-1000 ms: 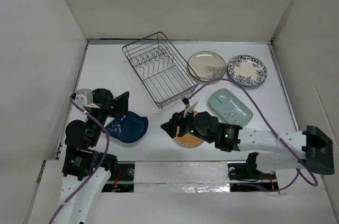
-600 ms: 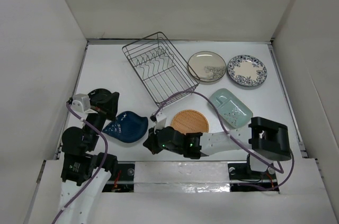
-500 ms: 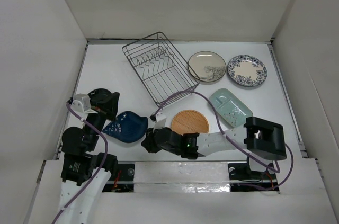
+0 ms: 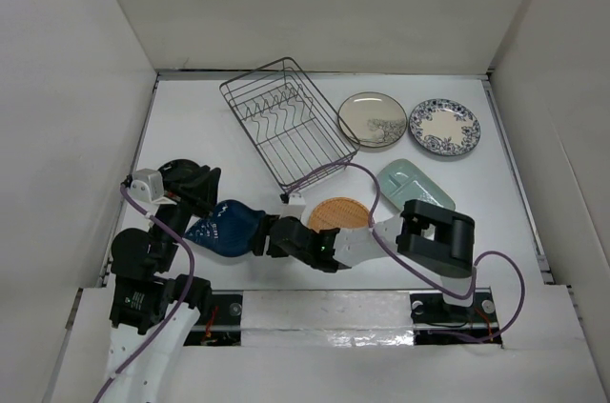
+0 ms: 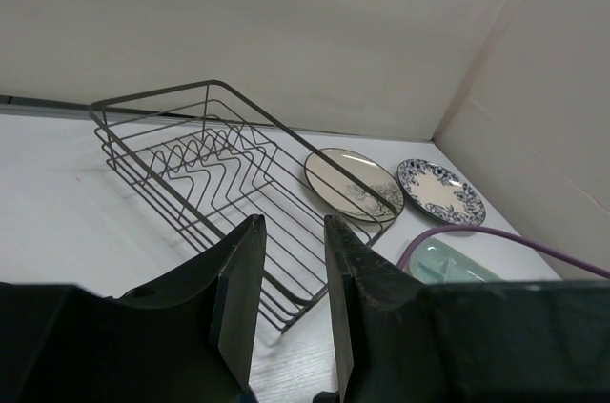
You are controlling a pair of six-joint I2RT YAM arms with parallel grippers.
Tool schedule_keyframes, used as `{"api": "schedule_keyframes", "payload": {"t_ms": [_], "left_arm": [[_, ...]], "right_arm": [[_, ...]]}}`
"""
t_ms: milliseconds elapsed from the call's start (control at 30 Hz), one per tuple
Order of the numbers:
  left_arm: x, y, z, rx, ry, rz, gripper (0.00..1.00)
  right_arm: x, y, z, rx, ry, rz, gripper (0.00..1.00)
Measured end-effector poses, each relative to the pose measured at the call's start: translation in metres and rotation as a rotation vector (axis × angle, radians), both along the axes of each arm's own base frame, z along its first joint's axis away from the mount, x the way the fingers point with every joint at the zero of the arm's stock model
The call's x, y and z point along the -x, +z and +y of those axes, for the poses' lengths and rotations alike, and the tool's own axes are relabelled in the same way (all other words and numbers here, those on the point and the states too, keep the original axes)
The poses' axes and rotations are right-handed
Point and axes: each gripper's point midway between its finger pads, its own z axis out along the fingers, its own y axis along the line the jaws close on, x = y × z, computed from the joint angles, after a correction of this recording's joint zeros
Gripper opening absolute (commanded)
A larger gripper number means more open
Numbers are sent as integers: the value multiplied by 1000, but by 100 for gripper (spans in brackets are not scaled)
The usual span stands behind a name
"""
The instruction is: Load the plates into the dish rack
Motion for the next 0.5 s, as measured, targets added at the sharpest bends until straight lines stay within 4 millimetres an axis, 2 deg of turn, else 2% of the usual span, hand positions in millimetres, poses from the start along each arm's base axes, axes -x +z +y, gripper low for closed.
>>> {"api": "schedule_keyframes", "payload": {"t_ms": [133, 167, 267, 333, 400, 500], "left_arm": [[0, 0, -1, -1, -4, 1, 28], [0, 0, -1, -1, -6, 1, 28], [0, -1, -2, -3, -9, 3, 28], [0, -1, -2, -4, -11, 5, 28], [0, -1, -2, -4, -13, 6, 28], [-1, -2, -2, -4, -13, 6, 28]], "right_arm": [[-15, -1, 9, -47, -39, 16, 63], [-18, -2, 10, -55, -46, 17, 60], [-26, -6, 13, -63, -66, 23, 42], [-30, -9, 12, -63, -76, 27, 40], [-31, -10, 11, -59, -78, 26, 23], [-34, -9, 11, -76, -98, 32, 4]]}}
